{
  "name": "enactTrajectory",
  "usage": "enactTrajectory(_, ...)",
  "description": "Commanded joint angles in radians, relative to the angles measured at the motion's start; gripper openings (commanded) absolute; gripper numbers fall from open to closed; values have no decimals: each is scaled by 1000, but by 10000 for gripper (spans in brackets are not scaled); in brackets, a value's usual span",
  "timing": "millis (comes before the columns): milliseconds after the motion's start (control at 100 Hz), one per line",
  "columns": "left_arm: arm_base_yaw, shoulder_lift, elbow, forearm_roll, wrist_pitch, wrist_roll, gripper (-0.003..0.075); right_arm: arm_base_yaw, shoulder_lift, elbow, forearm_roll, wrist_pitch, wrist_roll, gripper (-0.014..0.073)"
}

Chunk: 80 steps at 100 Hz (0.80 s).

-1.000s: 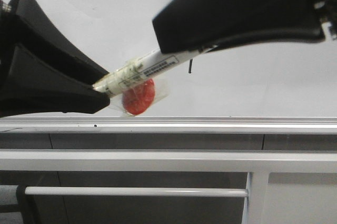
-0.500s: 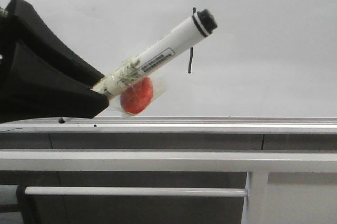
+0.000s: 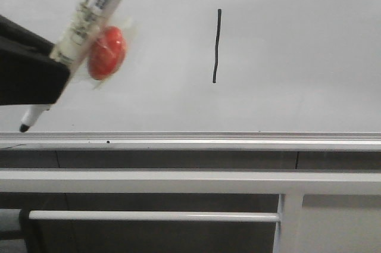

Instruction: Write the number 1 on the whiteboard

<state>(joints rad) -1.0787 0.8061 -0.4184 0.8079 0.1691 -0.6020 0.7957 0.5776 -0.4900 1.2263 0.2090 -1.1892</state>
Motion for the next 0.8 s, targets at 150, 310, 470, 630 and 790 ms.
enactTrajectory(150, -1, -175, 59, -2, -51, -117, -21, -4, -71, 45, -30, -49, -15, -60)
enactTrajectory(310, 4, -258, 116, 9, -42, -148, -21, -4, -140, 121, -32, -86, -15, -60)
enactTrajectory(470, 71, -296, 143, 124, -44, -291, -21, -4, -180, 184, -32, -96, -15, -60)
enactTrajectory(630, 185, -305, 143, 275, -86, -463, -21, -4, -180, 202, -32, -128, -15, -60)
enactTrajectory(790, 304, -305, 154, 301, -169, -576, -21, -4, -180, 220, -32, -180, -15, -60)
